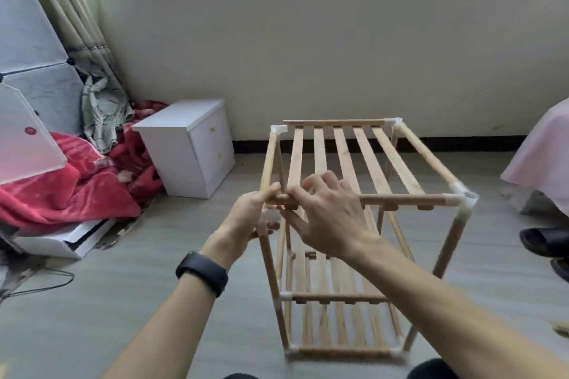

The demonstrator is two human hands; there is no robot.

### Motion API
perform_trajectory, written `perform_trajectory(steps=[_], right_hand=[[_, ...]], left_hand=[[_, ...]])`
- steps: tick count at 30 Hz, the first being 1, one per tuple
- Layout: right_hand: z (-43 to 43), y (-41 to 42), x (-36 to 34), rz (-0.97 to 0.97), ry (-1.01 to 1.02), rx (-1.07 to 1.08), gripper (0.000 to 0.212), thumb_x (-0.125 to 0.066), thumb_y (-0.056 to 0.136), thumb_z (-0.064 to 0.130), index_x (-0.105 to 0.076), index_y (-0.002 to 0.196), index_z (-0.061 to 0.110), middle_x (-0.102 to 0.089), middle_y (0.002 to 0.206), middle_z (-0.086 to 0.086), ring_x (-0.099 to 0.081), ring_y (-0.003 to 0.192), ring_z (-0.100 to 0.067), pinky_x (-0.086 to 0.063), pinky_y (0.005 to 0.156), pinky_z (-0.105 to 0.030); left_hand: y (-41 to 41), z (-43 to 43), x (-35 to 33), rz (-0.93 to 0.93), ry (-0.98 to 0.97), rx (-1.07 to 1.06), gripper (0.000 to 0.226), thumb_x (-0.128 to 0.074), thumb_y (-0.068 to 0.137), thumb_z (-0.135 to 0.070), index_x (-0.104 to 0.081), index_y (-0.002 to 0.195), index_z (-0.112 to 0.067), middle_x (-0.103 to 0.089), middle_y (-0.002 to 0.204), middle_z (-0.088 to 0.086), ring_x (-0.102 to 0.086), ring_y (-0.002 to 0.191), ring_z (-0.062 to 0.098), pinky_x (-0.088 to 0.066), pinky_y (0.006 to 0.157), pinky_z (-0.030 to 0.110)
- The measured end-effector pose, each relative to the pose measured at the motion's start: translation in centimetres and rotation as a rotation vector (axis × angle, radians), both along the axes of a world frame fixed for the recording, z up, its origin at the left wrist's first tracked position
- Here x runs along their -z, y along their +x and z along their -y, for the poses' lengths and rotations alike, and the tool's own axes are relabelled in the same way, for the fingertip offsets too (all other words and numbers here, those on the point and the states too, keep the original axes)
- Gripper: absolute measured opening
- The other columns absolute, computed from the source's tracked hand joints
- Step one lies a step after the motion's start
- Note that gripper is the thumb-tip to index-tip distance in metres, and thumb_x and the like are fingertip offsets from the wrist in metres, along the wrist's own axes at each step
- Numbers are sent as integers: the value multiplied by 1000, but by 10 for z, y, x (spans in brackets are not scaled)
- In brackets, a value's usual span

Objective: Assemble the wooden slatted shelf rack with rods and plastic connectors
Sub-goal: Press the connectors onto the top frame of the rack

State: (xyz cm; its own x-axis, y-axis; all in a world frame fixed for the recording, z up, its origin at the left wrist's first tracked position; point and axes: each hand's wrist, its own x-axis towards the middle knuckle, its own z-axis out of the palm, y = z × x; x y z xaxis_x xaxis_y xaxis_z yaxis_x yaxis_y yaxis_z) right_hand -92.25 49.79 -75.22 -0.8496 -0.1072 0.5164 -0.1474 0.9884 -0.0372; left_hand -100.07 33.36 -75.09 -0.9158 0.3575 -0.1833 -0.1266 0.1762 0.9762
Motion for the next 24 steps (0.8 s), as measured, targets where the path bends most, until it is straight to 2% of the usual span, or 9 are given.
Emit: perform_trajectory(steps=[4, 8, 13, 18, 24], right_hand=[[-21, 8, 6, -104, 49, -23, 42, -43, 99, 63, -65, 113, 30, -64, 89, 1, -53, 87, -21, -47, 72, -38], [-33, 16, 12, -195, 36, -42, 41, -43, 98, 63, -66, 109, 30, -62, 82, 3, -51, 83, -21, -44, 70, -38], [-34, 21, 15, -136, 33, -34, 42, -40, 97, 64, -65, 112, 34, -63, 85, 6, -51, 89, -21, -41, 74, -37], [-27, 21, 18, -103, 28, -19, 42, -38, 96, 63, -64, 114, 35, -65, 84, 8, -52, 92, -23, -43, 77, -41], [-18, 20, 19, -106, 44, -47, 38, -41, 98, 57, -65, 116, 32, -65, 85, 8, -51, 92, -23, -38, 77, -41]], left_hand=[[15, -18, 14, -57, 17, -223, 52, -61, 91, -60, -67, 101, -10, -57, 75, 1, -52, 53, 8, -47, 52, 25], [8, -14, 8, 34, 82, -345, 30, -66, 95, -37, -60, 98, -8, -47, 74, 3, -45, 44, 10, -47, 55, 28], [9, -20, 6, 74, 123, -325, 30, -61, 98, -35, -59, 103, -6, -49, 80, 7, -46, 50, 12, -49, 55, 27], [14, -25, 6, 52, 69, -329, 28, -57, 100, -38, -59, 95, -11, -51, 82, 6, -49, 59, 14, -51, 59, 27], [12, -23, 7, 47, 29, -316, 26, -54, 102, -37, -57, 92, -13, -49, 79, 4, -48, 60, 14, -50, 59, 29]])
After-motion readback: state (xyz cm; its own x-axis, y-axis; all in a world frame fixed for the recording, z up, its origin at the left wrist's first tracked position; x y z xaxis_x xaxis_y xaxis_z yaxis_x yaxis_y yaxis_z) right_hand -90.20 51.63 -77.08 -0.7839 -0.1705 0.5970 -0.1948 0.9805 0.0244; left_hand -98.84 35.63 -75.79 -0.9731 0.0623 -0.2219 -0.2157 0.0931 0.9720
